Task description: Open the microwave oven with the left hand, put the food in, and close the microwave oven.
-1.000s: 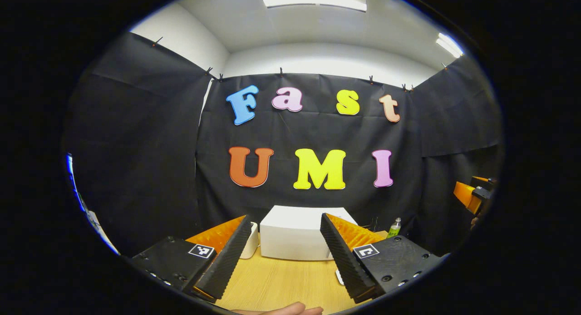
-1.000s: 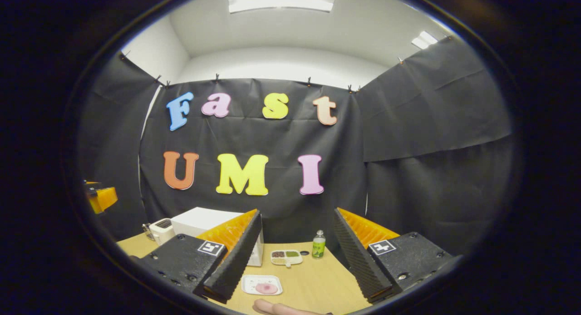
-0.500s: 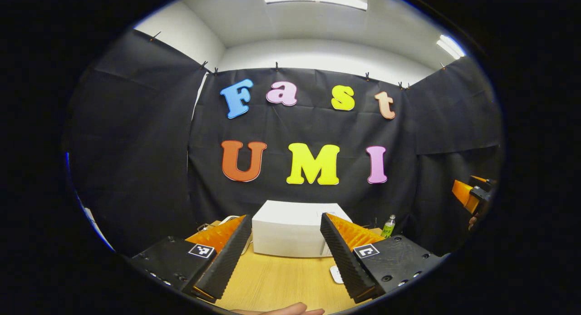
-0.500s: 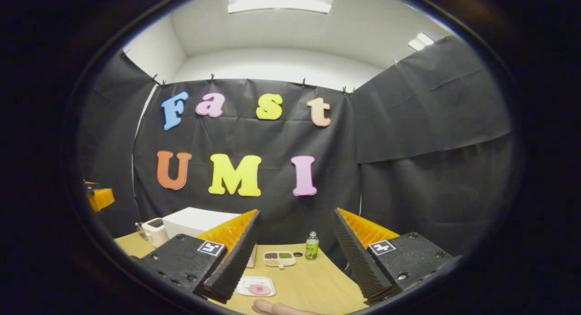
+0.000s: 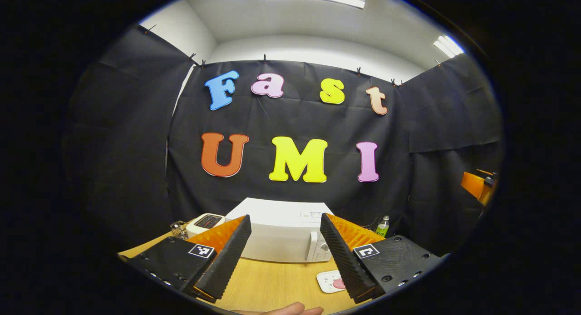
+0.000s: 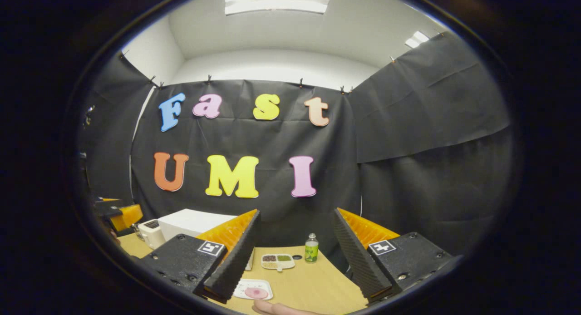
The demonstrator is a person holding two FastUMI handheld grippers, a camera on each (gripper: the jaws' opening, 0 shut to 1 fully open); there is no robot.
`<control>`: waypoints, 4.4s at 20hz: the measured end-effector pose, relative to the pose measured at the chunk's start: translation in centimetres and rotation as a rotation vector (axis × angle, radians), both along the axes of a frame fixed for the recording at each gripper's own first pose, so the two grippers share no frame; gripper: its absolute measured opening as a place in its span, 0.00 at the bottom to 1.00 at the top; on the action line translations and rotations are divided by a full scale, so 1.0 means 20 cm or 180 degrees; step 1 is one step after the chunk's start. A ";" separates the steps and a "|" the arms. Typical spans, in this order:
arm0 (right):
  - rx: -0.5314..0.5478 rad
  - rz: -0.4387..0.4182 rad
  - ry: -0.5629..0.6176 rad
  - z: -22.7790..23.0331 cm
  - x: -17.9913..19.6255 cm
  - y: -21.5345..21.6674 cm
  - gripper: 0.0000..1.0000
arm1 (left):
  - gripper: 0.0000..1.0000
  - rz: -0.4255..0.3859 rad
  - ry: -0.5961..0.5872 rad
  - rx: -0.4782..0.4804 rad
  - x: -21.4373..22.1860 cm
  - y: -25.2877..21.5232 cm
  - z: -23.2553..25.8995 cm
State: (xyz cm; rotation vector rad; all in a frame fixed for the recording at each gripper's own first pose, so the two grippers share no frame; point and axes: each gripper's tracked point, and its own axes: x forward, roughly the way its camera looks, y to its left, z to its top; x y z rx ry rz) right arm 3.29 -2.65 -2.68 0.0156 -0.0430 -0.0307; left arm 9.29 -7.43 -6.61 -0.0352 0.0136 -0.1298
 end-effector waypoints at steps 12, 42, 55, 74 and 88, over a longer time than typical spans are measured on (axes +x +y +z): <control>-0.0025 0.0112 -0.0094 -0.07 0.16 -0.03 0.92 | 0.95 -0.0405 0.0327 -0.0088 0.78 -0.45 -0.70; 0.0053 -0.0016 0.0044 -0.45 0.49 -0.22 0.92 | 0.90 -0.0091 0.0652 0.0263 1.10 -0.50 -1.30; -0.0031 0.0023 0.0181 -0.53 0.51 -0.19 0.92 | 0.00 -0.0374 0.0677 0.0228 1.06 -0.53 -1.31; -0.0179 0.0189 0.0349 -0.52 0.35 0.08 1.00 | 0.00 -0.0857 0.0520 0.0246 0.24 0.06 -1.23; -0.0326 0.0545 0.0430 -0.50 0.09 0.43 1.00 | 0.97 -0.0027 0.0608 0.0333 -0.31 0.91 -1.06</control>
